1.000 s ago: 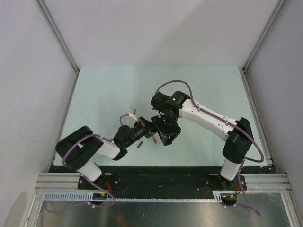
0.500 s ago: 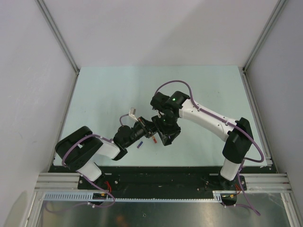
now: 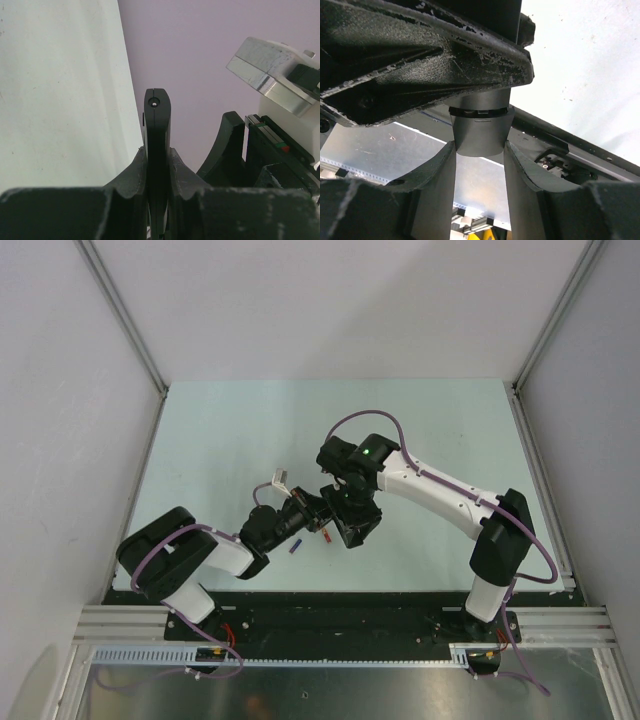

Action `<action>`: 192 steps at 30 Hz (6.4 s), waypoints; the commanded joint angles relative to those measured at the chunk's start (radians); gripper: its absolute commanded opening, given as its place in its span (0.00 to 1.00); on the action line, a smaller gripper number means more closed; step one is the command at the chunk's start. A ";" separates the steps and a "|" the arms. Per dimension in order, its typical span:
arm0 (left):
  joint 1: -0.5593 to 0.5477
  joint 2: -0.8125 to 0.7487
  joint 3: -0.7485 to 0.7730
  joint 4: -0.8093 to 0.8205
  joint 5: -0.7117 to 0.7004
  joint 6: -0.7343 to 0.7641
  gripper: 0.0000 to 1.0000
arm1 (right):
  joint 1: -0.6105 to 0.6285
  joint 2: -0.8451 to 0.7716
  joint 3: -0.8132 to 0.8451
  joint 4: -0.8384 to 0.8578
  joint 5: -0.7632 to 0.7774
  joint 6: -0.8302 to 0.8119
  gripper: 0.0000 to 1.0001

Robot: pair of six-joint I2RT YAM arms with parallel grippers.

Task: Load the batteries into the remote control

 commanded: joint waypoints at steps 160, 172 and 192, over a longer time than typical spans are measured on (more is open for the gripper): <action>0.047 -0.295 -0.308 0.377 -0.045 0.016 0.00 | -0.060 0.026 -0.689 0.618 0.387 0.656 0.23; 0.035 -0.246 -0.305 0.377 -0.036 0.025 0.00 | -0.141 -0.044 -0.719 0.634 0.301 0.193 0.44; 0.032 -0.226 -0.259 0.377 -0.014 0.016 0.00 | -0.087 0.082 -0.657 0.629 0.358 0.515 0.57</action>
